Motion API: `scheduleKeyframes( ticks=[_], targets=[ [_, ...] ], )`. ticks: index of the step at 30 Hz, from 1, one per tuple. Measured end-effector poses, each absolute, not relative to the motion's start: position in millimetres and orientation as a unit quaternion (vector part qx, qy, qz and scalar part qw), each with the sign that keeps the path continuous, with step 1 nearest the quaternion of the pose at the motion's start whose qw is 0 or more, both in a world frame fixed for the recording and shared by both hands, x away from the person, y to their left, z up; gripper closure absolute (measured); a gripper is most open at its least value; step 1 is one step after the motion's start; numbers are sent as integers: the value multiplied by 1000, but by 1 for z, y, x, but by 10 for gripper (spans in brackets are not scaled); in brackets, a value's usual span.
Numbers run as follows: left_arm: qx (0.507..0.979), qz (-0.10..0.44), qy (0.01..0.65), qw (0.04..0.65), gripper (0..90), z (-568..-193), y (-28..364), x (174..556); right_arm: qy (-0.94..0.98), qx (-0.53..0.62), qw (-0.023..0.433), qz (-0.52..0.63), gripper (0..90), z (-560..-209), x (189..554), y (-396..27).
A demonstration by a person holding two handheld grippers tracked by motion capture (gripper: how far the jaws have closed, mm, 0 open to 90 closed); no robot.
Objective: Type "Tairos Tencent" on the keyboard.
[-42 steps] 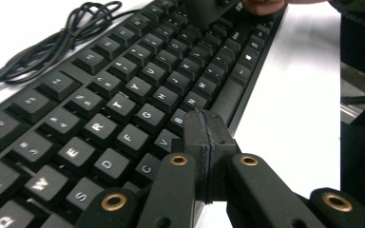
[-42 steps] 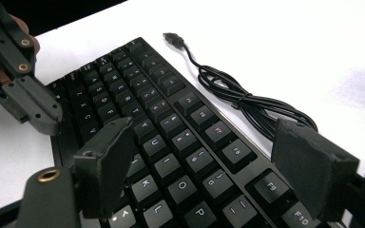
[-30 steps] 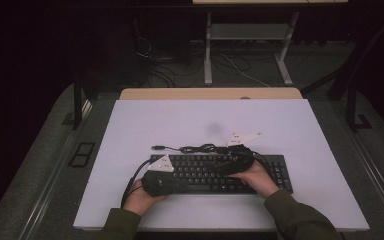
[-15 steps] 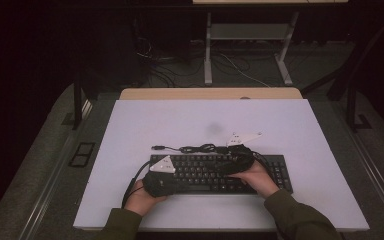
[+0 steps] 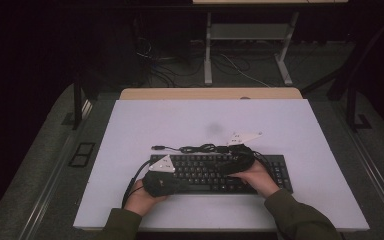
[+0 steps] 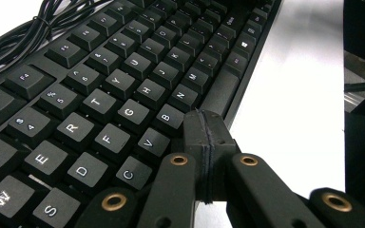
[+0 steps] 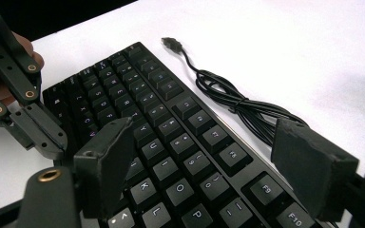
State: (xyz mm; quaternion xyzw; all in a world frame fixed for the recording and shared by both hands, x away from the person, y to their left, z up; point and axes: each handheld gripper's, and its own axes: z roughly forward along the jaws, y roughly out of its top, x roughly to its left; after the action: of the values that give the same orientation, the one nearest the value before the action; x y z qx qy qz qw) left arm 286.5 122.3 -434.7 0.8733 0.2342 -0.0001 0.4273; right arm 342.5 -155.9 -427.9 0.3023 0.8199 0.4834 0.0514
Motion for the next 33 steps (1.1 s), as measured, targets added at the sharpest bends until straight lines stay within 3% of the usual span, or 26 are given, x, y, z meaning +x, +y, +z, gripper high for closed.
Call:
scheduleKeyframes(
  ticks=[8, 33],
  targets=[
    [869, 1, 240, 432, 882, -432, 125, 287, 821, 302, 51, 482, 219, -428, 342, -156],
    [847, 26, 269, 458, 417, -428, 128, 296, 816, 297, 42, 494, 185, -423, 332, -168]
  ],
)
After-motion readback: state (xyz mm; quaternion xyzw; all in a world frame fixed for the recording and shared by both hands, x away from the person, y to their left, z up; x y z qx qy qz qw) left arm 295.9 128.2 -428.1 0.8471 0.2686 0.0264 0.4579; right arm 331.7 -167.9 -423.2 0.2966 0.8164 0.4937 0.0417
